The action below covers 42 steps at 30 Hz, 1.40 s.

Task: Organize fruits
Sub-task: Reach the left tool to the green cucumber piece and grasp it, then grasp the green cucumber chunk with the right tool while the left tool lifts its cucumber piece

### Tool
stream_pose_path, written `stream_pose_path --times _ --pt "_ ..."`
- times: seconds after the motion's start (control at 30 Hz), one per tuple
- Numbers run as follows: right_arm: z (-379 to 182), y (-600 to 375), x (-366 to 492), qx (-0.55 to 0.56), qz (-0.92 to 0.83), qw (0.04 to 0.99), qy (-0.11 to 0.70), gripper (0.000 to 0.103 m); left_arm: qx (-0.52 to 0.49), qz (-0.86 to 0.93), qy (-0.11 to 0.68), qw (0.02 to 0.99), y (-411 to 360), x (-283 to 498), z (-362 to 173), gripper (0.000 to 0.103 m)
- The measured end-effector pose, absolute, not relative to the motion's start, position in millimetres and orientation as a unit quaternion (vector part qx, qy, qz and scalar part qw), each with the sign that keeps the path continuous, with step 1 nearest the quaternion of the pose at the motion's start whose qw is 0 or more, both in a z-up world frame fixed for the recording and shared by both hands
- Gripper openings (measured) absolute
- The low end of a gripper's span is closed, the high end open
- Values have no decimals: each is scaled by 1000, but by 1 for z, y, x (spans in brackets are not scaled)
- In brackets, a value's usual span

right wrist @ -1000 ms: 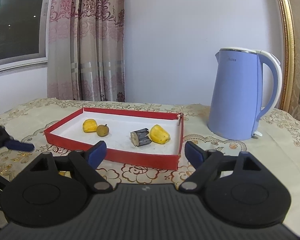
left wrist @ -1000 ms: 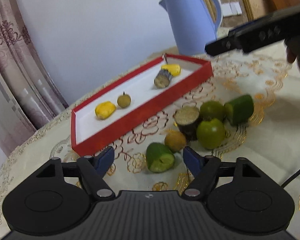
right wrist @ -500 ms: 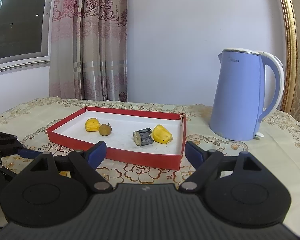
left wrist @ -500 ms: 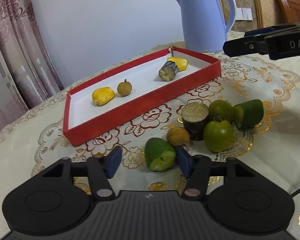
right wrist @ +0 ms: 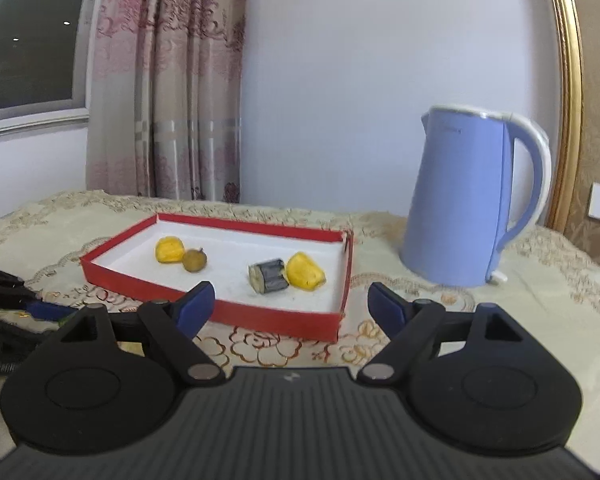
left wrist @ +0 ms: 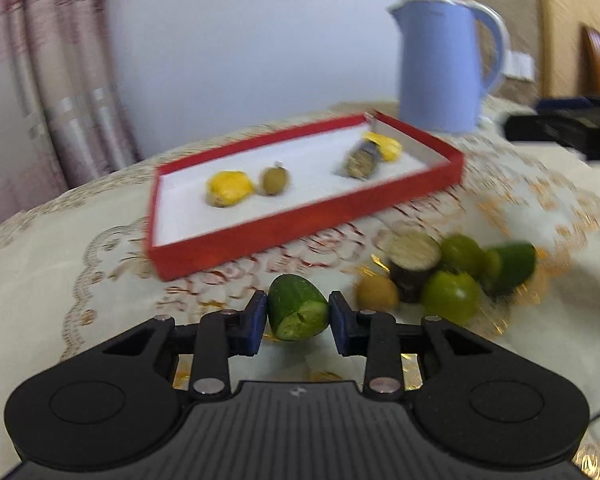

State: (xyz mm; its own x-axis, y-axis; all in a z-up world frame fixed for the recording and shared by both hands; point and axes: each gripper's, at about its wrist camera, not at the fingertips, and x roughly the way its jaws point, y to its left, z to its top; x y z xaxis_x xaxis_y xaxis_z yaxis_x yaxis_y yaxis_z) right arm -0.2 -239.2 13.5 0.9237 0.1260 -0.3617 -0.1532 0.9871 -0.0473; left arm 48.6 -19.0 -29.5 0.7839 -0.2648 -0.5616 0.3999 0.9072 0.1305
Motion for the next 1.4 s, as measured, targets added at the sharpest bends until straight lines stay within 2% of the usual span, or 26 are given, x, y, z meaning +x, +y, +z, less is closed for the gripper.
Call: stream_pose_path --times 0.2,0.27,0.33,0.4,0.53,0.97,1.03,1.13,1.2,1.4 --pt "7 -224 -18 -97 122 965 210 82 69 -133 267 952 2 53 -19 33" --pt "1 -219 -21 -115 146 957 223 75 59 -127 260 955 6 53 -15 33" --pt "-5 -211 -21 -134 168 947 240 74 61 -122 254 958 7 52 -14 33" --pt "-9 -205 -21 -149 185 938 254 66 59 -123 254 958 7 53 -13 33" --pt "-18 -200 -16 -154 201 927 277 57 64 -123 253 957 5 52 -14 33" --pt "-37 -190 -1 -178 226 906 311 50 69 -123 252 957 4 52 -15 33" --pt "-37 -189 -2 -185 219 907 309 43 69 -123 252 957 4 52 -16 33" --pt "-36 -192 -3 -185 218 907 310 39 72 -123 253 957 3 53 -17 33" --pt "-37 -193 -2 -190 211 906 312 33 74 -122 253 957 2 53 -17 33" --pt "-37 -197 0 -182 211 907 316 32 74 -121 250 958 3 52 -17 33"
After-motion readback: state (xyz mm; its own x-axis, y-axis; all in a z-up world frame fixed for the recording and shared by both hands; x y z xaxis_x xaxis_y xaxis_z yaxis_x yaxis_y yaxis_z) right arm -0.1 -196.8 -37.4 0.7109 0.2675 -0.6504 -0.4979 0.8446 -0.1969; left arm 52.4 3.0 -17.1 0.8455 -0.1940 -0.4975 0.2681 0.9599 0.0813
